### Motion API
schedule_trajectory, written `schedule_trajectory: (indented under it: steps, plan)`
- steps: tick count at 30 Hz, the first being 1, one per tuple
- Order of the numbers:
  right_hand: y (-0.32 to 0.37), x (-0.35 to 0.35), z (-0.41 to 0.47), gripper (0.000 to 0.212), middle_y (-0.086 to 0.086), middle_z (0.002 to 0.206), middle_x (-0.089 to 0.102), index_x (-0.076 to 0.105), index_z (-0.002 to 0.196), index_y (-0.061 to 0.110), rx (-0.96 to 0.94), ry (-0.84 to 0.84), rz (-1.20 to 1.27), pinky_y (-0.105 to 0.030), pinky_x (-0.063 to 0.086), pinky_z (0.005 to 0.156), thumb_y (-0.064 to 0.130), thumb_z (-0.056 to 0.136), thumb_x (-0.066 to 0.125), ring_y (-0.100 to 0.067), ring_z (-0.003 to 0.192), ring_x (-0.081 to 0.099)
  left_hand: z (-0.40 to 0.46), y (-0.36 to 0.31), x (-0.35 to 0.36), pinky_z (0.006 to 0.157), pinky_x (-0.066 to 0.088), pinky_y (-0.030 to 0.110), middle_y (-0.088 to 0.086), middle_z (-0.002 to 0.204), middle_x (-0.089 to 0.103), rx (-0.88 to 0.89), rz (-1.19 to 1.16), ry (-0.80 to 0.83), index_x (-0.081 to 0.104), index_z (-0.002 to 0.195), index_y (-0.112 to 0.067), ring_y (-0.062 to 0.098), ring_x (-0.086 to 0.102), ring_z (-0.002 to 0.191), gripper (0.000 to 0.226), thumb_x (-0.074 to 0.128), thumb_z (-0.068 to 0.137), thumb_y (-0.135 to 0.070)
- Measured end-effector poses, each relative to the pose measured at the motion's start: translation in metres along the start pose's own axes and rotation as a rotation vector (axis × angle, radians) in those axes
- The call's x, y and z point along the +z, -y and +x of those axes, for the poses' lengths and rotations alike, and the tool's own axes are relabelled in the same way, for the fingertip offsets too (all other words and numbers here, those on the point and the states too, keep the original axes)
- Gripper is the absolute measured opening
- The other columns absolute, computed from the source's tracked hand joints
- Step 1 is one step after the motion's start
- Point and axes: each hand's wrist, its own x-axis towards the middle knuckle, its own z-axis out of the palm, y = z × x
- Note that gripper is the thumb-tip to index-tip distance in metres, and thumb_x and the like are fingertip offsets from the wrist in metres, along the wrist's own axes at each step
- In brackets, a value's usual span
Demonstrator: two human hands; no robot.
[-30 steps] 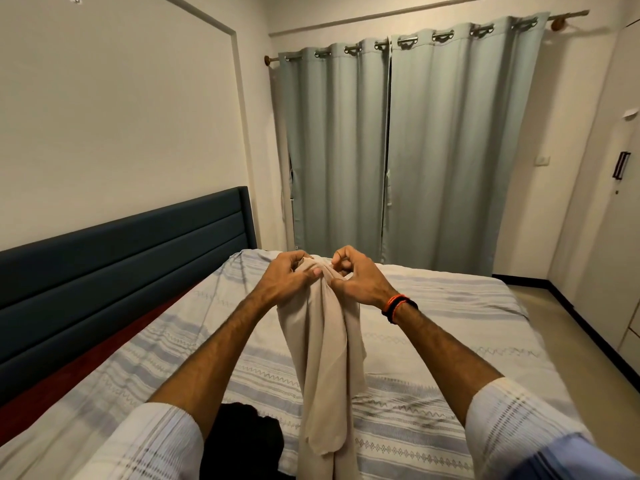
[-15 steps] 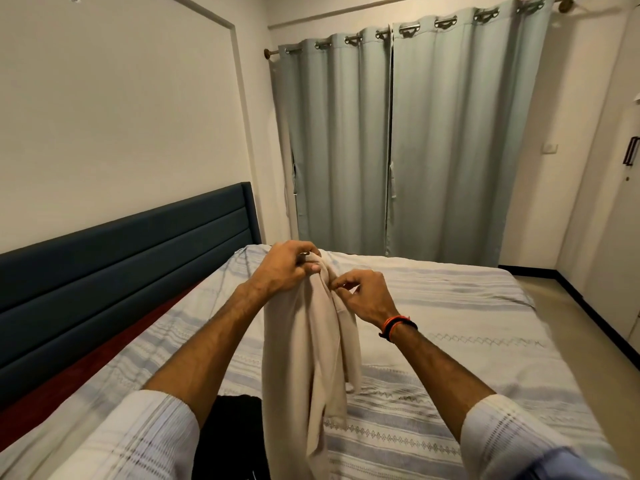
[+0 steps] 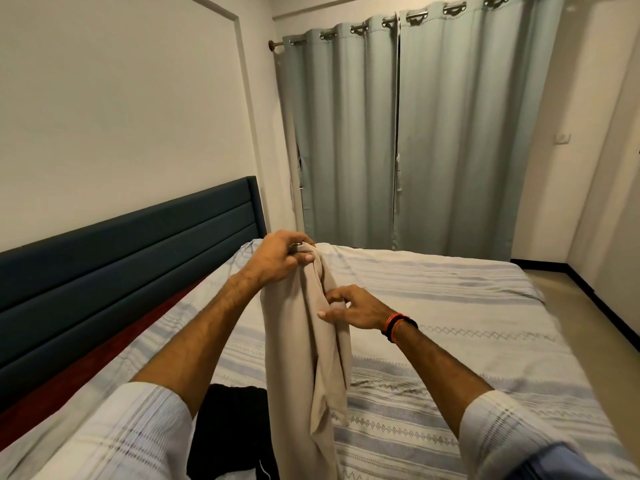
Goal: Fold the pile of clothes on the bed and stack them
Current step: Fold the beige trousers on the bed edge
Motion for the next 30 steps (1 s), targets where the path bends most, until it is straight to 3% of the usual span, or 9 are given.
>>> schedule_trajectory:
  steps: [7, 10, 12, 15, 18, 21, 25, 27, 30]
  plan:
    - [0.0, -0.005, -0.004, 0.036, -0.002, 0.069, 0.059, 0.061, 0.062, 0.018, -0.001, 0.076, 0.02, -0.034, 0.046, 0.07, 0.043, 0.071, 0.085, -0.015, 0.073, 0.056, -0.002, 0.014, -0.007, 0.092, 0.041, 0.029, 0.004, 0.112, 0.07, -0.059, 0.003, -0.028, 0.07, 0.113, -0.015, 0.012, 0.056, 0.099, 0.027, 0.071, 0.088, -0.023]
    - [0.007, -0.005, -0.008, 0.025, 0.008, 0.07, 0.06, 0.068, 0.071, 0.016, -0.011, 0.007, 0.248, -0.021, 0.041, 0.07, 0.035, 0.085, 0.075, -0.003, 0.068, 0.052, -0.002, 0.017, -0.009, 0.094, 0.043, 0.031, 0.002, 0.107, 0.071, -0.05, -0.045, -0.026, 0.072, 0.11, -0.016, 0.013, 0.059, 0.1, 0.023, 0.071, 0.088, -0.023]
    - [0.007, -0.003, -0.003, 0.031, 0.005, 0.081, 0.065, 0.072, 0.082, 0.016, 0.01, -0.118, 0.319, -0.028, 0.046, 0.076, 0.045, 0.091, 0.066, -0.006, 0.077, 0.057, -0.001, 0.013, -0.009, 0.093, 0.043, 0.031, -0.002, 0.104, 0.07, -0.028, -0.052, -0.01, 0.072, 0.109, -0.017, 0.013, 0.06, 0.099, 0.022, 0.071, 0.088, -0.023]
    - [0.006, 0.002, 0.006, 0.017, 0.007, 0.1, 0.073, 0.075, 0.099, 0.021, -0.007, -0.232, 0.169, -0.033, 0.05, 0.089, 0.03, 0.092, 0.063, -0.011, 0.094, 0.064, -0.001, 0.008, -0.008, 0.089, 0.041, 0.026, -0.007, 0.1, 0.066, -0.007, -0.058, 0.005, 0.072, 0.11, -0.018, 0.01, 0.058, 0.097, 0.022, 0.071, 0.088, -0.022]
    - [0.012, 0.003, 0.004, 0.026, 0.007, 0.093, 0.071, 0.078, 0.093, 0.017, -0.03, -0.299, -0.029, -0.027, 0.048, 0.083, 0.005, 0.082, 0.058, -0.013, 0.088, 0.062, -0.001, 0.008, -0.008, 0.089, 0.041, 0.027, -0.007, 0.1, 0.066, -0.009, -0.082, 0.006, 0.072, 0.109, -0.019, 0.01, 0.059, 0.098, 0.022, 0.071, 0.088, -0.022]
    - [0.018, 0.001, 0.0, 0.024, 0.003, 0.096, 0.064, 0.077, 0.098, 0.012, 0.0, -0.159, -0.169, -0.03, 0.049, 0.084, 0.011, 0.075, 0.068, -0.019, 0.089, 0.056, -0.002, 0.01, -0.009, 0.089, 0.043, 0.028, -0.007, 0.099, 0.068, -0.011, -0.108, -0.018, 0.072, 0.105, -0.021, 0.011, 0.06, 0.097, 0.018, 0.071, 0.088, -0.023]
    - [0.014, 0.009, -0.002, 0.054, -0.002, 0.124, 0.059, 0.064, 0.123, 0.012, 0.117, 0.205, -0.239, -0.035, 0.045, 0.098, 0.034, 0.077, 0.079, -0.023, 0.111, 0.054, -0.005, 0.009, -0.01, 0.086, 0.044, 0.029, -0.007, 0.096, 0.067, -0.004, -0.16, -0.048, 0.071, 0.1, -0.023, 0.008, 0.061, 0.09, 0.011, 0.07, 0.089, -0.023]
    - [0.01, 0.014, -0.003, 0.055, -0.002, 0.116, 0.066, 0.068, 0.115, 0.011, 0.101, 0.261, -0.166, -0.042, 0.047, 0.099, 0.044, 0.072, 0.077, -0.02, 0.105, 0.058, -0.007, 0.01, -0.009, 0.087, 0.045, 0.03, -0.005, 0.097, 0.067, -0.009, -0.161, -0.047, 0.071, 0.101, -0.021, 0.011, 0.061, 0.092, 0.012, 0.07, 0.089, -0.022]
    - [0.01, 0.017, -0.005, 0.029, 0.008, 0.083, 0.067, 0.075, 0.08, 0.022, 0.08, 0.183, -0.029, -0.031, 0.049, 0.081, 0.048, 0.072, 0.082, -0.009, 0.081, 0.057, -0.009, 0.014, -0.01, 0.088, 0.046, 0.031, -0.005, 0.099, 0.068, -0.029, -0.161, -0.064, 0.072, 0.103, -0.018, 0.011, 0.061, 0.092, 0.015, 0.07, 0.089, -0.022]
